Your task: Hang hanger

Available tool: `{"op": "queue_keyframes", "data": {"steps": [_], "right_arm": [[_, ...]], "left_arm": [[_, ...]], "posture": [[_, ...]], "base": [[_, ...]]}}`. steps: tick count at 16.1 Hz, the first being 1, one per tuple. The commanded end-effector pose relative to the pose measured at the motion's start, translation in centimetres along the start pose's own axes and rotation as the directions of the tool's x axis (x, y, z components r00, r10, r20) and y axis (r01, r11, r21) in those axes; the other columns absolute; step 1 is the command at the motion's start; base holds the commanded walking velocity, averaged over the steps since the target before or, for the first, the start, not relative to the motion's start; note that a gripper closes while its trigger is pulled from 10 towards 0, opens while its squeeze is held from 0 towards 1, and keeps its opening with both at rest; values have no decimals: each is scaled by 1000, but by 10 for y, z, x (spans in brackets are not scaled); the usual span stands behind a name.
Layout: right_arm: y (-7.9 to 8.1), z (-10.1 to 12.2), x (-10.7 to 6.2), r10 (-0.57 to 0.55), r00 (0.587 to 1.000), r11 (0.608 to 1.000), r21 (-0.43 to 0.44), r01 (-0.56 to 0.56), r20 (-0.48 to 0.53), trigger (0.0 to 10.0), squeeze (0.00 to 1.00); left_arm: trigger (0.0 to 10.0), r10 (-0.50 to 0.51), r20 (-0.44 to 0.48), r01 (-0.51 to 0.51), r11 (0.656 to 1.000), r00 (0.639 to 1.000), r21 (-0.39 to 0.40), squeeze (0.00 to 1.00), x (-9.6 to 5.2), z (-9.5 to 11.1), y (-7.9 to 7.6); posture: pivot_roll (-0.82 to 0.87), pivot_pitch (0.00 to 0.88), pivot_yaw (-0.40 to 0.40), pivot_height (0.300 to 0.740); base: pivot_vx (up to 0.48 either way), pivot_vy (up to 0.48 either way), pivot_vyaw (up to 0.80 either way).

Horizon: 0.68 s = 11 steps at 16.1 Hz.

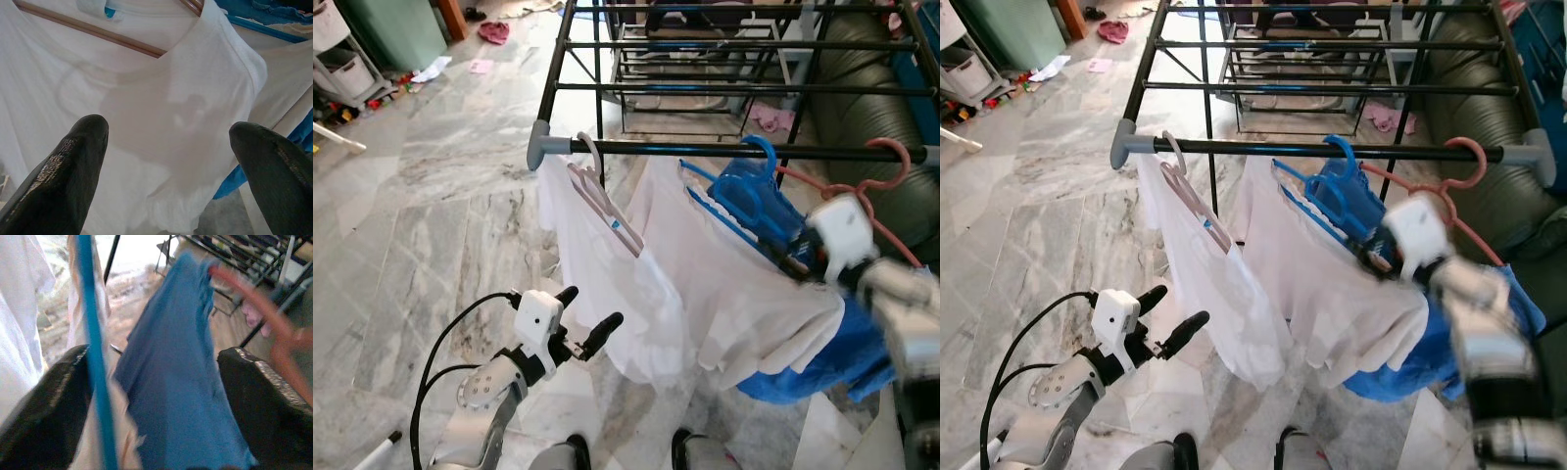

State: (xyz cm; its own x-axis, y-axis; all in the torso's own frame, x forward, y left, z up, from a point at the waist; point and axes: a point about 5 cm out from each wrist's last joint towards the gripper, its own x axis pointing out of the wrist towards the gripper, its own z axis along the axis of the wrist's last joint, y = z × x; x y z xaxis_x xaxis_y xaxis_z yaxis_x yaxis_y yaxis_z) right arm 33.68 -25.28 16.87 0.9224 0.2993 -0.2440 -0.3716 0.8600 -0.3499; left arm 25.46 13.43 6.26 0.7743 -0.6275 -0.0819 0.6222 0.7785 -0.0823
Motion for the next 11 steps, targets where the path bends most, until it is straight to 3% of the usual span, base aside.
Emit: {"op": "queue_keyframes", "data": {"steps": [1,4,8,11], "right_arm": [[-2,-5,0,18,1000,999,35,-18,-15,0,0],[-8,2,8,97,995,993,63,-96,-19,0,0],[-4,2,11,235,971,971,66,-232,-50,0,0],[-5,-1,14,245,967,967,81,-240,-65,0,0]], "left_arm": [[10000,-1,-33,1,1000,999,-6,0,-3,-7,0],[10000,6,-43,-7,1000,999,-11,0,-3,-12,1],[10000,16,-65,-17,1000,998,-15,0,-6,-22,4],[10000,16,-71,-17,1000,997,-13,0,-7,-25,5]], "posture": [[-105,219,58,740],[-96,213,58,740],[-94,212,58,740],[-94,213,60,740]], "base": [[0,0,0],[0,0,0],[0,0,0],[0,0,0]]}}
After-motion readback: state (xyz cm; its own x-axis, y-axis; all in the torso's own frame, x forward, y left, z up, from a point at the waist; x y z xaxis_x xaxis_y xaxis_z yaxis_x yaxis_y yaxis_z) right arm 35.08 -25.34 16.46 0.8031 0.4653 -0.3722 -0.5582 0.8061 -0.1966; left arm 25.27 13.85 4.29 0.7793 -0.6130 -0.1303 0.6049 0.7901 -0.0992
